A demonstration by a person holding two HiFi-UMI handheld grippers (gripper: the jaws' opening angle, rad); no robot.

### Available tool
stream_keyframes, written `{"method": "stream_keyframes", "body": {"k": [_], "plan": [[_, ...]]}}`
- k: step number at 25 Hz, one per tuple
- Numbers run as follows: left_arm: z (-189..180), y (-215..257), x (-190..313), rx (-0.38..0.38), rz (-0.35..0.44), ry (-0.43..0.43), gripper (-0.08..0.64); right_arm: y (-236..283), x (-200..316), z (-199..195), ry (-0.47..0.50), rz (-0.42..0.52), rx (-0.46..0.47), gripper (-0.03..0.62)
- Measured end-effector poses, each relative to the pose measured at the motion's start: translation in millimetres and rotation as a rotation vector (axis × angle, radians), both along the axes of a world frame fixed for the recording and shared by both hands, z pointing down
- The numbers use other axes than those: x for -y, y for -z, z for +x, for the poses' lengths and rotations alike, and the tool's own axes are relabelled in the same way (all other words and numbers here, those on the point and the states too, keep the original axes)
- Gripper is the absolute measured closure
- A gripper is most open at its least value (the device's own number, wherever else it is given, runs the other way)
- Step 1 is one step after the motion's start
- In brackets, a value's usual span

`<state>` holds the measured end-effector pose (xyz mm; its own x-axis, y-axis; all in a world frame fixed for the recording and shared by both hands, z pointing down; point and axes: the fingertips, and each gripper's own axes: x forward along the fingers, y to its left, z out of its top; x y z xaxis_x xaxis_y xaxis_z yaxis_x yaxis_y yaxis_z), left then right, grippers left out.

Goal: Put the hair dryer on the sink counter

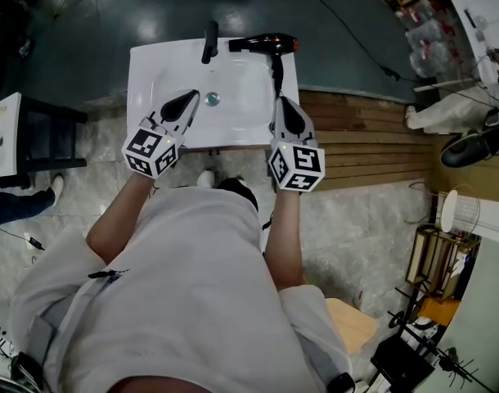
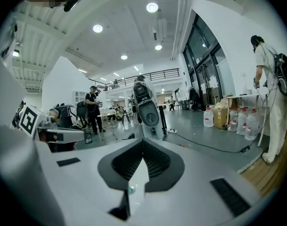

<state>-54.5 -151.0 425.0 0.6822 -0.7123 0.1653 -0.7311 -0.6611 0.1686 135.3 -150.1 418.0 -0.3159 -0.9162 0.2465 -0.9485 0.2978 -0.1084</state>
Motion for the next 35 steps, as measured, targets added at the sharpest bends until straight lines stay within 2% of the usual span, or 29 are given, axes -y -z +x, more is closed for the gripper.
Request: {"method": "stream_keyframes", "body": {"k": [18, 27, 35], "plan": [[55.9, 13.4, -15.4, 0.008, 0.01, 0.11, 0.558, 28.1, -22.5, 39.2, 0.192, 0.055, 0.028, 0.583], [75.8, 20.9, -33.6, 0.017, 0.013, 0.14, 0.558, 38.6, -39.2, 65.2, 0.211, 0.074, 0.063, 0.583], [79.2, 30.3, -45.1, 0.014, 0.031, 0.149, 0.558, 54.3, -46.4, 67.5, 0.233, 0.115, 0.071, 0.583]]}}
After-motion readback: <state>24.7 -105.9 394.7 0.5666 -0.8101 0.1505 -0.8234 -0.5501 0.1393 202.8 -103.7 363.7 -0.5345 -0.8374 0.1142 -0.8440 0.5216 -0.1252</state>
